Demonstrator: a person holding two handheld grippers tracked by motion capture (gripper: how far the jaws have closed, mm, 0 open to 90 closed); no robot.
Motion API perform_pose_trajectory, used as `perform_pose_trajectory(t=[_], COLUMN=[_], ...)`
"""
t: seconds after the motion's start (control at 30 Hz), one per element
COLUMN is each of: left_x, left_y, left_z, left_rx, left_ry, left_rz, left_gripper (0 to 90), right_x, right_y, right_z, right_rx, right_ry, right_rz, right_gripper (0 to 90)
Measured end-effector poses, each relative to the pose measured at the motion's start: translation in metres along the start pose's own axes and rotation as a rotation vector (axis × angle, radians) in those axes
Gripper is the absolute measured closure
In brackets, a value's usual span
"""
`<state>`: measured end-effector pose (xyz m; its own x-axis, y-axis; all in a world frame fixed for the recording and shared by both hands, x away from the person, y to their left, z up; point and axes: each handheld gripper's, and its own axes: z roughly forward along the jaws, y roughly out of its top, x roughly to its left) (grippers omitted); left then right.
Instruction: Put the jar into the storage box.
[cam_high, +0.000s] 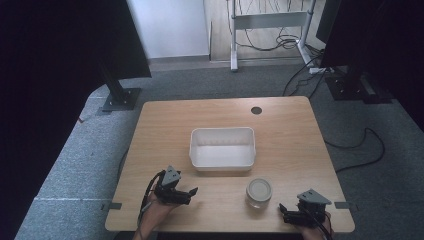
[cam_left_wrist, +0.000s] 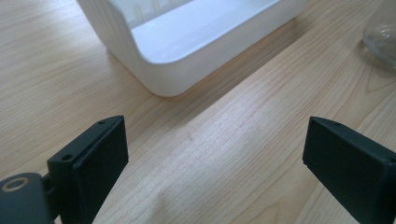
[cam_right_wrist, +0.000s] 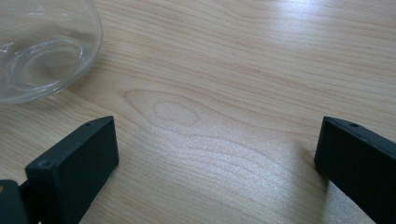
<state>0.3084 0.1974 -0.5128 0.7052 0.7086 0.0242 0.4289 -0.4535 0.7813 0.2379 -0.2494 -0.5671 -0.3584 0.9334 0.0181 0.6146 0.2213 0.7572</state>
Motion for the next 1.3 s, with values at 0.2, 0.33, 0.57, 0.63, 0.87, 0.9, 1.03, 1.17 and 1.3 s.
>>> perform_pose_trajectory(t=[0.2,0.33,0.57,0.63,0.87,0.9,1.03,1.17,1.3], left_x=[-0.006,-0.011,-0.02,-0.022,-0.031,-0.033,-0.038,-0.043,-0.048], left_y=[0.006,0.011,0.018,0.019,0.025,0.026,0.03,0.034,0.037], left_z=[0.002,0.003,0.005,0.007,0.011,0.012,0.013,0.016,0.018], left_rx=[-0.006,-0.013,-0.019,-0.02,-0.028,-0.031,-0.043,-0.053,-0.06], left_ry=[-0.015,-0.027,-0.054,-0.061,-0.079,-0.081,-0.086,-0.094,-0.101], left_rz=[0.014,0.023,0.034,0.035,0.048,0.049,0.057,0.062,0.068], left_gripper=[6.6,6.6,6.6,6.6,6.7,6.7,6.7,6.7,6.5], right_x=[0.0,0.0,0.0,0.0,0.0,0.0,0.0,0.0,0.0], right_y=[0.0,0.0,0.0,0.0,0.0,0.0,0.0,0.0,0.0], right_z=[0.0,0.0,0.0,0.0,0.0,0.0,0.0,0.0,0.0], right_rx=[0.0,0.0,0.0,0.0,0.0,0.0,0.0,0.0,0.0], right_ry=[0.0,0.0,0.0,0.0,0.0,0.0,0.0,0.0,0.0], right_rz=[0.0,0.0,0.0,0.0,0.0,0.0,0.0,0.0,0.0], right_gripper=[0.0,0.0,0.0,0.0,0.0,0.0,0.0,0.0,0.0])
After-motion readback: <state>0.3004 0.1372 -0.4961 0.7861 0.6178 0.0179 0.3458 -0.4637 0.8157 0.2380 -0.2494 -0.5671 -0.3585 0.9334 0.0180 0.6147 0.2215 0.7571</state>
